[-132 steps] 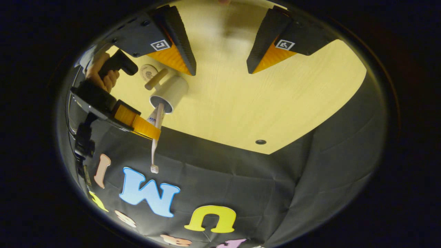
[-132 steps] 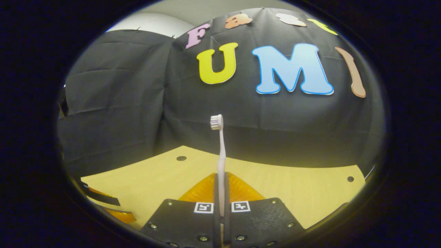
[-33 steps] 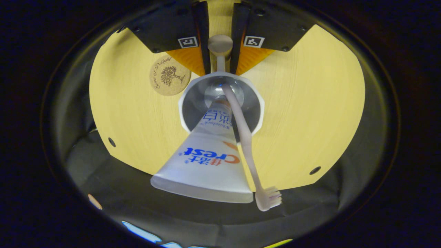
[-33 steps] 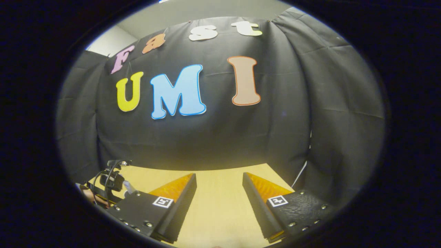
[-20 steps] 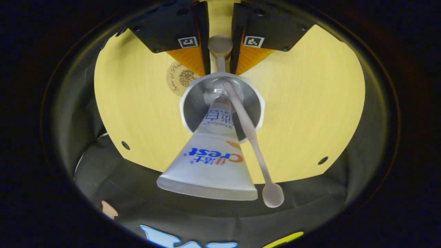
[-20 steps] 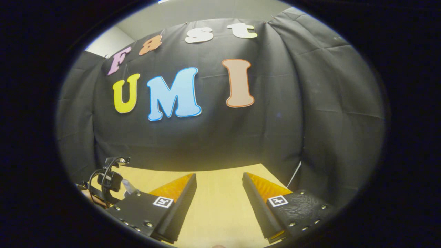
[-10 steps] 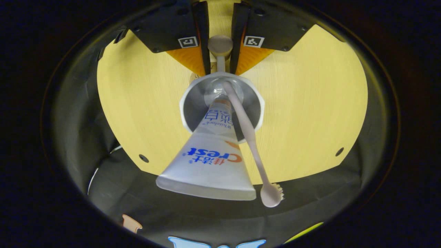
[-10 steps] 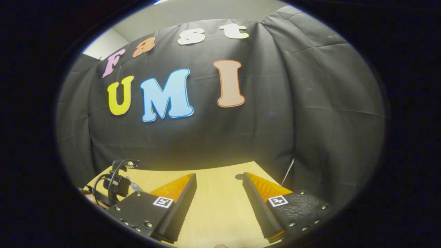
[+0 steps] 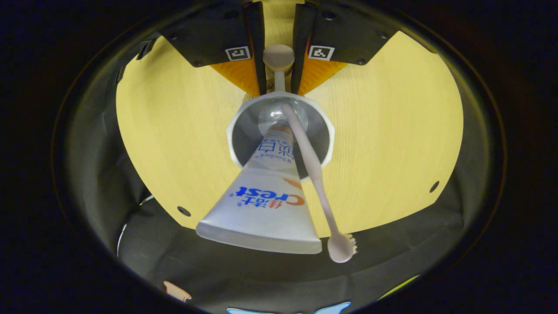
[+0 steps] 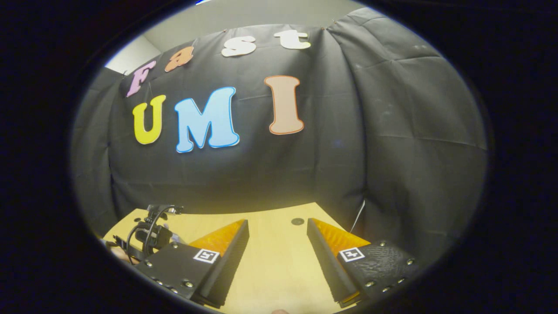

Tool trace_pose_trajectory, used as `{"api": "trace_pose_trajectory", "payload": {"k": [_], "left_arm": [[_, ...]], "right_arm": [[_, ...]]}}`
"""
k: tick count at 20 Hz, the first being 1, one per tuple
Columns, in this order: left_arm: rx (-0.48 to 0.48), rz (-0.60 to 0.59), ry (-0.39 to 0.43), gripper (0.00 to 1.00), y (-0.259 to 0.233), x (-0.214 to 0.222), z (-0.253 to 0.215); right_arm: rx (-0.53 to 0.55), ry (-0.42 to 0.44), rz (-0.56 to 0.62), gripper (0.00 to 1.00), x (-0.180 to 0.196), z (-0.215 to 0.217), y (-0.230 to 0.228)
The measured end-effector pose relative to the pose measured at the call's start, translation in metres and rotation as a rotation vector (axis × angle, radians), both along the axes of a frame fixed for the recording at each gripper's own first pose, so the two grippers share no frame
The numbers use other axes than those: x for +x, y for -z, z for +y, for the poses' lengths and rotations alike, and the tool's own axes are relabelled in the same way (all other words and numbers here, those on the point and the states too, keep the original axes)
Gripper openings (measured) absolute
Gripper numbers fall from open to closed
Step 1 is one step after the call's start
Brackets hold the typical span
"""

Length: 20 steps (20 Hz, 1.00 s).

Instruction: Put the toothbrush and toothpaste on the desktop into the cup, then pick up the cup and place it on the coaster on the desktop.

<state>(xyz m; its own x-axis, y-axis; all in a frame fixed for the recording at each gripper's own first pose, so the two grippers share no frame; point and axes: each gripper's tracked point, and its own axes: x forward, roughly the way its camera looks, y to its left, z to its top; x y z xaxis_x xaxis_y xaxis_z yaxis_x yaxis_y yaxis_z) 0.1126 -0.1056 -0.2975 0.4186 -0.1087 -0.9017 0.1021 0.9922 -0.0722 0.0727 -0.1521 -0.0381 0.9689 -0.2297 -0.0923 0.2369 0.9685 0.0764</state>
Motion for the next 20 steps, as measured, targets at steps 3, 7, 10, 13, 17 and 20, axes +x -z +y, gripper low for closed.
{"api": "trace_pose_trajectory", "payload": {"k": [3, 7, 10, 13, 17, 20], "left_arm": [[0.003, 0.001, -0.003, 0.34, 0.000, -0.001, -0.001], [0.014, 0.004, 0.012, 0.35, 0.002, -0.001, 0.000], [0.008, 0.004, 0.011, 0.36, 0.001, -0.002, -0.002], [-0.003, 0.008, 0.018, 0.37, 0.004, -0.003, -0.005], [-0.012, 0.032, 0.024, 0.34, 0.008, -0.014, -0.010], [-0.048, 0.034, 0.021, 0.53, 0.009, -0.020, -0.015]], "right_arm": [[0.005, 0.003, 0.001, 0.84, 0.000, 0.000, -0.001], [0.016, -0.005, 0.003, 0.84, 0.003, 0.004, -0.001], [0.014, -0.012, 0.007, 0.84, 0.003, 0.007, -0.002], [0.005, -0.019, 0.010, 0.84, 0.002, 0.010, -0.004], [0.005, -0.024, 0.013, 0.84, 0.000, 0.014, -0.004], [0.008, -0.029, 0.020, 0.84, 0.000, 0.016, -0.003]]}}
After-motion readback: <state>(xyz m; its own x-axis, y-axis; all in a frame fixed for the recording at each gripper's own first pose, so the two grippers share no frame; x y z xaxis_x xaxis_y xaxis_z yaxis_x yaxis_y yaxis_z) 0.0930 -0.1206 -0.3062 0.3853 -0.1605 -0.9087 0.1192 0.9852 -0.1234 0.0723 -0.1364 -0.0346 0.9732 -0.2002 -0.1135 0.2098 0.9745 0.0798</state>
